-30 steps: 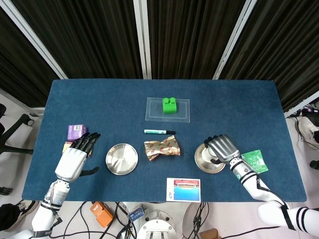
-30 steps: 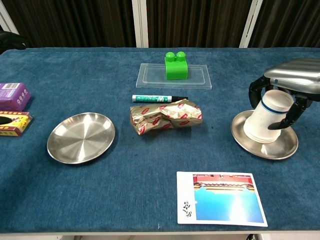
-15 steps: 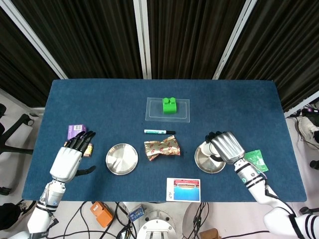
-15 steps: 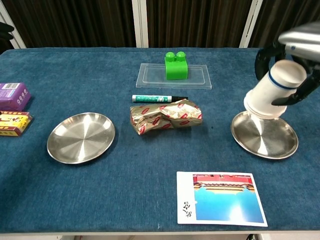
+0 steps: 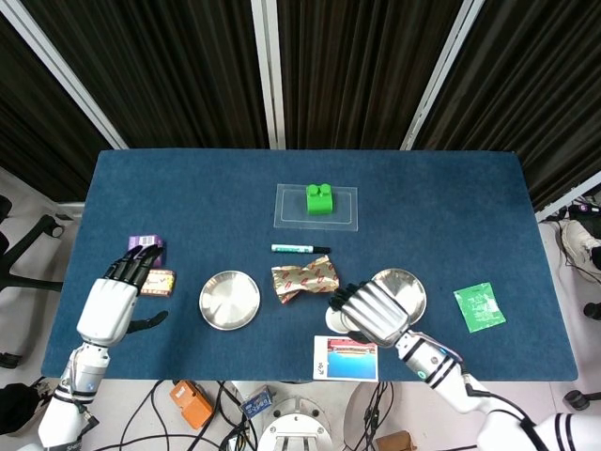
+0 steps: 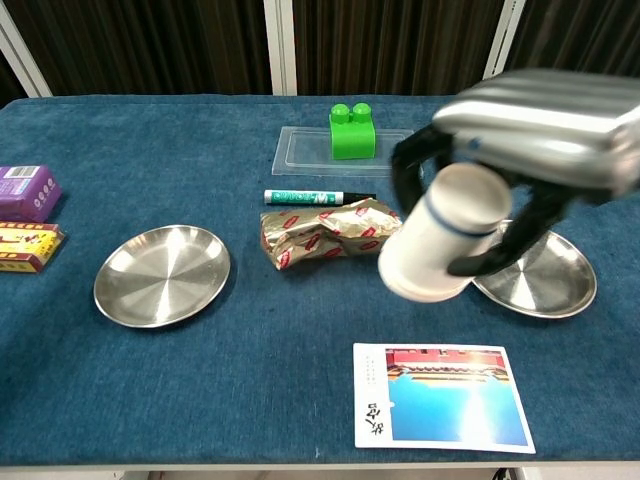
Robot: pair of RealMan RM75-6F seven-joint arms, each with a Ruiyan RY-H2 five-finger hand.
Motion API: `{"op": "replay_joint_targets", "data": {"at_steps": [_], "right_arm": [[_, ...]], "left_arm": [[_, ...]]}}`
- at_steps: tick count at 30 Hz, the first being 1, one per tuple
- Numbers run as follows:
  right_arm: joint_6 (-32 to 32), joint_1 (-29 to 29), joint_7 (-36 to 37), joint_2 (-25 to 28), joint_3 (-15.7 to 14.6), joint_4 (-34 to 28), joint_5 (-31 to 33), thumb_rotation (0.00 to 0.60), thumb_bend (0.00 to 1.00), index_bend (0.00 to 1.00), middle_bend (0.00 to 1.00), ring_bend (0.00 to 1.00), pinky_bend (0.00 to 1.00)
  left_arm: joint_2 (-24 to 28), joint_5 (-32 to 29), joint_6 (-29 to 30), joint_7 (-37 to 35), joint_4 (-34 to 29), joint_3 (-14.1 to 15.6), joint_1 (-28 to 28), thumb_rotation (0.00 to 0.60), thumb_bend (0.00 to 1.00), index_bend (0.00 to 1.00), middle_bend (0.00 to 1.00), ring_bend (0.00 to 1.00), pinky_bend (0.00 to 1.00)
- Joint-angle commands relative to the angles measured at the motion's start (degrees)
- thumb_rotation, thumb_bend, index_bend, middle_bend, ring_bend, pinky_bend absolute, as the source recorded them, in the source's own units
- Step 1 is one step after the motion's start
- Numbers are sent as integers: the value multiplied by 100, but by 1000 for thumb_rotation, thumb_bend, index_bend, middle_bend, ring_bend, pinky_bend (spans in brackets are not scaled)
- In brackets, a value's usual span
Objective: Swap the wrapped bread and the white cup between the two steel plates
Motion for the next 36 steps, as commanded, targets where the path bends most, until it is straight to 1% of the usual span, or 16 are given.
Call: {"op": "replay_joint_targets", "data": {"at_steps": [1,3,5,7,9,10,11,13,14,15,17,19,23,27,32,36], "right_arm": [[-266,301,-390,-743,91,368,354,600,374,750,610,630,707],[-332,375,-439,-966,87,498,475,600,373,727,610,630,706],[-368,434,-496,-1120,77,596,559,600,373,664,604,615,691],[-370,474,-488,-1242,77,681,584,600,373,570,557,573,653],[-386,524,-412,-1372,94,779,620,600,373,443,477,510,592],[-423,551,-370,-1410,101,802,668,600,373,403,454,489,570],[-473,580,-334,-1434,110,813,743,600,373,317,411,448,529],[-656,672,-322,-1417,123,784,1010,600,372,182,336,369,461],[-739,712,-318,-1385,129,736,1156,600,357,69,245,273,388],[-809,759,-317,-1334,141,662,1302,600,330,5,165,192,332],[-830,797,-294,-1239,148,552,1403,600,269,0,74,106,268],[-755,800,-293,-1106,133,452,1381,600,222,0,18,45,214],[-614,757,-39,-761,176,225,1338,600,190,0,0,0,151],[-402,764,172,-459,403,299,1367,597,187,0,0,0,100],[-468,1112,-312,-483,662,811,2074,598,187,0,0,0,92],[-616,1520,-803,-875,695,1323,2859,598,187,0,0,0,91]], "left_arm": [[24,-10,24,-33,26,-5,39,600,28,5,90,95,249],[36,-27,23,-61,48,-13,61,600,28,5,90,95,249],[46,-48,12,-108,65,-31,69,600,28,5,90,95,249],[54,-64,-6,-147,79,-53,67,600,28,5,90,95,249],[55,-87,-37,-185,93,-76,61,600,28,5,90,95,249],[53,-94,-52,-200,99,-83,57,600,28,5,89,95,249],[51,-99,-66,-211,103,-88,54,600,28,5,90,95,249],[43,-110,-96,-223,114,-97,50,600,28,5,90,95,249],[41,-112,-104,-225,115,-102,50,600,28,5,90,95,249],[39,-113,-111,-227,118,-107,51,600,28,5,89,95,249],[40,-111,-114,-236,118,-114,55,600,28,5,90,95,249],[51,-118,-116,-244,120,-125,61,600,28,5,89,95,249],[84,-130,-134,-282,109,-148,62,600,28,5,90,95,249],[115,-112,-139,-332,110,-159,66,600,28,5,90,95,249],[127,-142,-195,-363,121,-180,52,600,28,5,90,95,249],[134,-201,-249,-381,116,-224,29,600,28,5,90,95,249]]}}
